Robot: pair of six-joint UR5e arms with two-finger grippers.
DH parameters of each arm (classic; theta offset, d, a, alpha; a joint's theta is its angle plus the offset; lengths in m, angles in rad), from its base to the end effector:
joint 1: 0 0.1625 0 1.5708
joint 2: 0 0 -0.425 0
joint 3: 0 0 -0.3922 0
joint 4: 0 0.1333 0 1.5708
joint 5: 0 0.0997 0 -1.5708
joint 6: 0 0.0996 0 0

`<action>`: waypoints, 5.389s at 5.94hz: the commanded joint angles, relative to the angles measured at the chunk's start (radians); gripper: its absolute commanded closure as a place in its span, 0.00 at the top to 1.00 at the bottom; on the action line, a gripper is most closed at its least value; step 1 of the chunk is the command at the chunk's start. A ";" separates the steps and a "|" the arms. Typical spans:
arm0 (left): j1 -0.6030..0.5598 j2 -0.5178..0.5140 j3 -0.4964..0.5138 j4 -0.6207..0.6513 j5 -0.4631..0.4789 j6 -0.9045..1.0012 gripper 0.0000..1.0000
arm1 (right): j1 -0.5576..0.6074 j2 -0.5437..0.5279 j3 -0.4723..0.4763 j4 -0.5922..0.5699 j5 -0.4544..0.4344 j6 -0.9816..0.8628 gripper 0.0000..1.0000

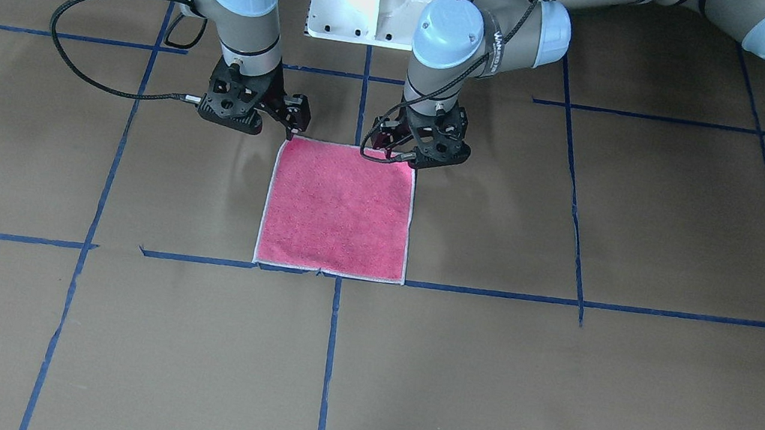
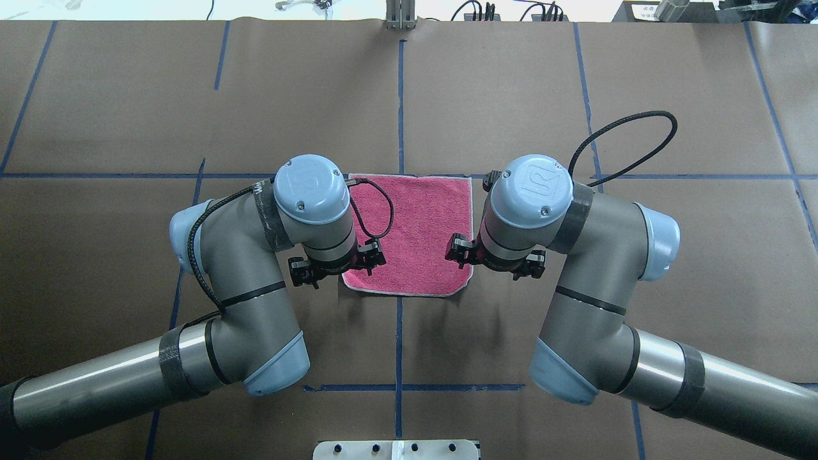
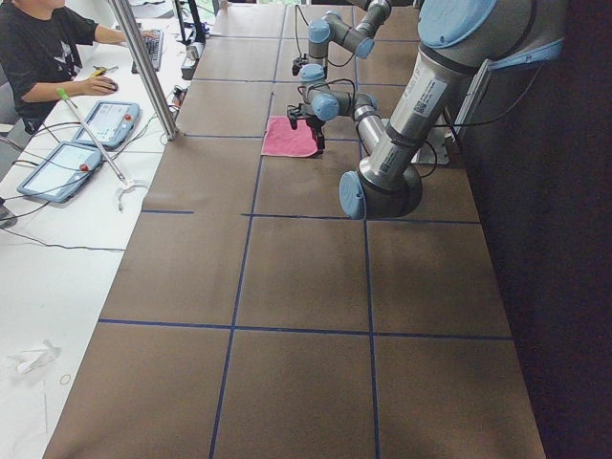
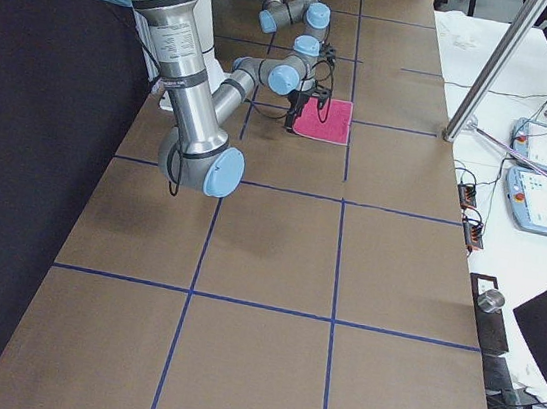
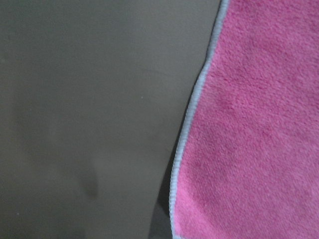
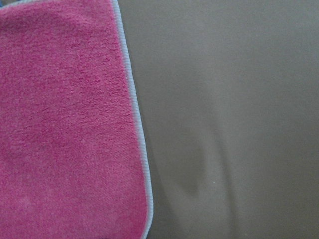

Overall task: Fold towel twice with both arms
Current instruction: 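Close both grippers on the towel's nearer corners and hold them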

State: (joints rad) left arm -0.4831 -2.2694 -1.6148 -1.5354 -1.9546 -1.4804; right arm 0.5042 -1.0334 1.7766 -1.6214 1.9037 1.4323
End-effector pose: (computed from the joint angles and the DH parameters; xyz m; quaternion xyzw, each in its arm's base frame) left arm 0.5736 -0.4093 0.2282 -0.0755 0.3766 -0.1149 0.9161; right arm -0.5145 -0.3989 0.2710 -0.0421 -0.3668 0.1134 0.9224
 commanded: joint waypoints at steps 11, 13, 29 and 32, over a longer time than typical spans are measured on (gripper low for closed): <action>0.008 0.050 0.023 -0.134 -0.007 -0.006 0.75 | -0.012 0.013 -0.094 0.137 0.006 0.053 1.00; 0.008 0.045 0.020 -0.134 -0.007 -0.009 0.48 | -0.010 0.016 -0.094 0.137 0.006 0.053 1.00; 0.009 0.030 0.023 -0.134 -0.007 -0.012 0.07 | -0.038 0.007 -0.100 0.135 0.012 0.174 0.61; 0.008 0.030 0.024 -0.134 -0.007 -0.012 0.07 | -0.038 0.010 -0.095 0.135 0.014 0.189 0.36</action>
State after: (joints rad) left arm -0.4750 -2.2392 -1.5917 -1.6690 -1.9616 -1.4926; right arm 0.4663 -1.0235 1.6805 -1.4864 1.9174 1.6170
